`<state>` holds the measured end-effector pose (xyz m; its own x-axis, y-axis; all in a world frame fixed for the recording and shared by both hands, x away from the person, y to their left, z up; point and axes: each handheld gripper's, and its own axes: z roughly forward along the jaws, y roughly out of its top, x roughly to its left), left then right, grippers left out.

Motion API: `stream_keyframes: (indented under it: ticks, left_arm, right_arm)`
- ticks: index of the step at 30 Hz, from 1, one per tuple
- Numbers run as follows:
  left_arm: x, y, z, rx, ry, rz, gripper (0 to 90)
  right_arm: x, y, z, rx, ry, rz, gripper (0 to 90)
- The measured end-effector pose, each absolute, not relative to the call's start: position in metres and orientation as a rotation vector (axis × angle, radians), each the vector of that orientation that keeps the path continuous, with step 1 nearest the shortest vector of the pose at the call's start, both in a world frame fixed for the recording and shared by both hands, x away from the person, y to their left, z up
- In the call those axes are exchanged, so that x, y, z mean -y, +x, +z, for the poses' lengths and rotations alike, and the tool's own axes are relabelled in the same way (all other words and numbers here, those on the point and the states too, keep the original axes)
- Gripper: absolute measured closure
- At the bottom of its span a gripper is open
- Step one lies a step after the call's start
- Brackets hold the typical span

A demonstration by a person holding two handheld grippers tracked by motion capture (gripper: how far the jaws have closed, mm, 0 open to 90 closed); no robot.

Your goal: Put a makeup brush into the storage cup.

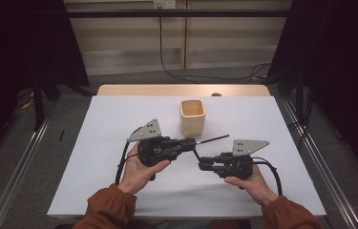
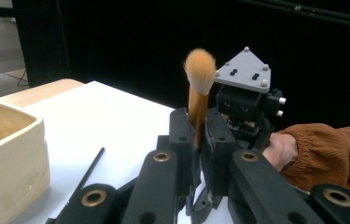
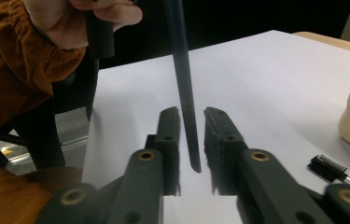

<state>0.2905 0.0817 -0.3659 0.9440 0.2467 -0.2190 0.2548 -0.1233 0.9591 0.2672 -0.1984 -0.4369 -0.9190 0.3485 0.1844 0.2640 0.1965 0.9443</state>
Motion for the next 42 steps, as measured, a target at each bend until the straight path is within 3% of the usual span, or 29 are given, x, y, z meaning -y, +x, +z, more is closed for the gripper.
stream_keyframes:
  ticks: [6, 12, 15, 23, 42]
  left_arm:
    - [-0.083, 0.291, -0.366, -0.387, 1.711, -0.003, 84.1]
    - [-0.086, 0.293, -0.366, -0.394, 1.71, 0.01, 84.1]
    - [-0.088, 0.294, -0.365, -0.4, 1.709, 0.015, 84.1]
    - [-0.091, 0.295, -0.364, -0.399, 1.707, 0.017, 84.1]
    - [-0.104, 0.299, -0.36, -0.414, 1.757, 0.042, 84.1]
  right_arm:
    - [0.199, 0.266, -0.436, -2.374, 0.613, 1.822, 48.6]
    - [0.202, 0.268, -0.433, -2.347, 0.687, 1.826, 18.7]
    - [0.203, 0.268, -0.432, -2.336, 0.692, 1.831, 11.6]
    - [0.203, 0.266, -0.431, -2.32, 0.678, 1.821, 5.1]
    - [0.213, 0.264, -0.428, -2.27, 0.669, 1.795, 4.5]
